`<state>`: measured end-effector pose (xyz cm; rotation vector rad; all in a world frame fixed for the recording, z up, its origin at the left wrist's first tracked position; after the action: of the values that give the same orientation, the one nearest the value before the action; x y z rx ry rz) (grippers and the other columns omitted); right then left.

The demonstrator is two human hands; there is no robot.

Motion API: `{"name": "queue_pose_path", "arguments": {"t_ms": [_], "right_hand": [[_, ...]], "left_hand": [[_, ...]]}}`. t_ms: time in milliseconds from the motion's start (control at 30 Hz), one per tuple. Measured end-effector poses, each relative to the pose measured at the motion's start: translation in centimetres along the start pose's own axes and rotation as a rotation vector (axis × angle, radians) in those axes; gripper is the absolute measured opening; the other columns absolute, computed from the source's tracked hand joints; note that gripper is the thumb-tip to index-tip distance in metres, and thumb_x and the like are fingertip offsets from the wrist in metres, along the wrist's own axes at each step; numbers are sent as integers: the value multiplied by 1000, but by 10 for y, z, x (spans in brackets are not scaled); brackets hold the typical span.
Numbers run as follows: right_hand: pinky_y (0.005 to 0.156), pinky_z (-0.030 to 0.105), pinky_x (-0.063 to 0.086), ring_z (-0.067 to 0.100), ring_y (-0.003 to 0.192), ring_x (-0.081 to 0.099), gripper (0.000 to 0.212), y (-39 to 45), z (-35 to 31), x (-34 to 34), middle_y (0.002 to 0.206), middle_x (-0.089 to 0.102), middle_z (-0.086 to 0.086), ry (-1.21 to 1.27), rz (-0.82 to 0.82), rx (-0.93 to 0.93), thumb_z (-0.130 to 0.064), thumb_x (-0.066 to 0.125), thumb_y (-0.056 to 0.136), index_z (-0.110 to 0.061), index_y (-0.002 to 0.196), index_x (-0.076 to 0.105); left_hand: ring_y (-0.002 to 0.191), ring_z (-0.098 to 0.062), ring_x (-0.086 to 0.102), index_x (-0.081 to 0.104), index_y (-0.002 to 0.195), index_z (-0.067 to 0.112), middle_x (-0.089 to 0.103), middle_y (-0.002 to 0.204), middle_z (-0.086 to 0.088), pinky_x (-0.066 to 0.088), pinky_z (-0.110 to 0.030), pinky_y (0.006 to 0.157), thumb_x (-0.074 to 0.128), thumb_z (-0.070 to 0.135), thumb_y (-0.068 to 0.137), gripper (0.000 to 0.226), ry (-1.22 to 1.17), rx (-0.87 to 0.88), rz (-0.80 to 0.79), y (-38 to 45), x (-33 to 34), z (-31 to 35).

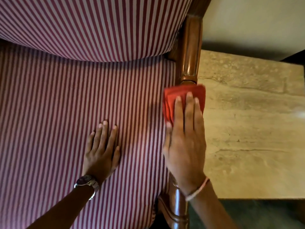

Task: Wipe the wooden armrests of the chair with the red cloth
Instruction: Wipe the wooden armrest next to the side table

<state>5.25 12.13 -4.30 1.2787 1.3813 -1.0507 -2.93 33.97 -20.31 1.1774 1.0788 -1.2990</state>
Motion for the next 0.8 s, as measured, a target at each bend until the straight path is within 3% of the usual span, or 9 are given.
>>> {"name": "queue_pose_path", "arguments": {"t_ms": [133, 333, 500, 700, 800], "right_hand": [[130, 50, 18, 32, 161, 6, 59, 86, -3, -4, 174, 8, 15, 3, 11, 41, -32, 30, 110, -11, 163, 12], [127, 53, 28, 31, 161, 7, 64, -25, -1, -3, 173, 9, 15, 35, -48, 56, -30, 41, 107, -11, 163, 15], [131, 52, 18, 34, 160, 10, 67, 53, -6, -3, 172, 13, 17, -21, 0, 19, -27, 47, 105, -11, 163, 18], [131, 48, 13, 30, 160, 11, 69, -12, -12, -1, 172, 16, 14, -31, 27, 27, -24, 44, 100, -14, 163, 18], [131, 52, 17, 32, 160, 12, 74, 30, -8, -2, 172, 16, 16, -22, 21, 21, -26, 50, 97, -13, 163, 17]], "left_hand": [[156, -32, 17, 20, 159, 12, 18, 168, -21, 18, -51, 127, 32, 39, 102, 64, -9, -11, -1, 2, 0, -1], [156, -33, 18, 21, 158, 11, 18, 167, -21, 23, -53, 125, 33, 39, 102, 64, 9, -7, -2, -3, -1, -1], [157, -32, 16, 18, 159, 12, 16, 168, -20, 20, -52, 126, 31, 40, 102, 65, 11, -12, 3, -1, 2, -3], [156, -33, 17, 20, 159, 11, 19, 167, -22, 23, -54, 125, 31, 39, 102, 64, 1, -9, 2, -3, -2, -1], [156, -32, 16, 19, 159, 11, 18, 168, -21, 22, -52, 126, 29, 40, 103, 64, -4, -7, 5, -3, 1, -2]]}}
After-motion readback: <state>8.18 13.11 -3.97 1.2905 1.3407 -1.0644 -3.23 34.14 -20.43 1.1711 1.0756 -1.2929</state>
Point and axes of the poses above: each hand's wrist, its own y-axis towards the middle knuckle, its own x-axis out of the palm, z = x × y, the point moved 7 cm from there along y, towards the middle knuckle
